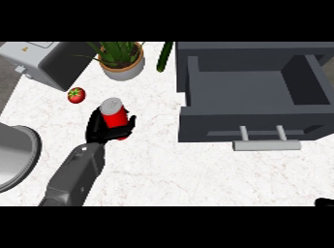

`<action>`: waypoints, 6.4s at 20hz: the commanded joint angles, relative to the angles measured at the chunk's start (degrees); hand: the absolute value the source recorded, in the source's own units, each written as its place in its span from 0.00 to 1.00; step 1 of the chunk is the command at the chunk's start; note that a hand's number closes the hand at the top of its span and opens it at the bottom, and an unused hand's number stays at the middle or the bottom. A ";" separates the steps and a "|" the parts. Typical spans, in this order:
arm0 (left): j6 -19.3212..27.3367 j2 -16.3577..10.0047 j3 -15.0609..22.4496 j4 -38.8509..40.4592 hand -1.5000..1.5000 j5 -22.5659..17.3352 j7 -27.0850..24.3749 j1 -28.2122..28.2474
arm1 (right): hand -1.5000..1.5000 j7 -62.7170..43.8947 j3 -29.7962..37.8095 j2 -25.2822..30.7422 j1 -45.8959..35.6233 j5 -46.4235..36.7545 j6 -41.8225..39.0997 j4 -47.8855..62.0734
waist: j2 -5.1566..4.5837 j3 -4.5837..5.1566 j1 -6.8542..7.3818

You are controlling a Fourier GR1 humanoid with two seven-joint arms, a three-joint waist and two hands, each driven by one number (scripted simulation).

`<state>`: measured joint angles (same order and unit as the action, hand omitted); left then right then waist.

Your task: Pick up the can, place it into the drawer and close the drawer

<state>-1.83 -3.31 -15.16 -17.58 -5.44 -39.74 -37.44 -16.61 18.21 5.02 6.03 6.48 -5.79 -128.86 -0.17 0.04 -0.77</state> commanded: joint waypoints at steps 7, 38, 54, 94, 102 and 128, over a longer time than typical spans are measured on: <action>5.32 3.22 4.49 -12.39 1.00 0.39 13.71 -6.46 | 0.00 -1.77 2.60 2.24 -1.27 0.71 -0.04 -0.14 | 0.56 -0.09 1.04; 25.52 3.31 23.10 -22.31 1.00 -9.01 50.43 -39.91 | 0.00 -3.42 0.68 1.43 -4.44 -0.82 1.46 -0.58 | -0.12 -0.08 -1.13; 30.80 3.31 31.26 -6.59 1.00 -17.77 47.08 -52.05 | 0.00 -6.38 -2.17 1.68 -10.56 -4.54 4.65 1.37 | -0.72 -0.16 -3.26; 38.78 3.31 31.63 1.95 0.00 -27.24 40.03 -58.63 | 0.00 10.36 -24.84 11.69 -31.20 -50.73 6.54 35.13 | -0.93 -0.12 0.13; 34.70 0.49 29.00 -0.39 0.00 -27.47 39.17 -54.55 | 0.00 18.17 -26.04 8.93 -34.67 -59.62 17.95 56.03 | -0.41 -0.09 1.73; 32.26 -9.09 32.71 -18.75 0.00 -23.31 51.29 -43.64 | 0.00 18.43 -14.34 5.96 -69.63 -68.87 45.11 105.26 | -0.53 -0.08 8.02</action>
<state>29.97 -12.38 16.67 -32.59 -29.06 9.50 -82.38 3.12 2.37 10.55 -58.78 -61.83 36.64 -27.66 -0.66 -0.02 5.52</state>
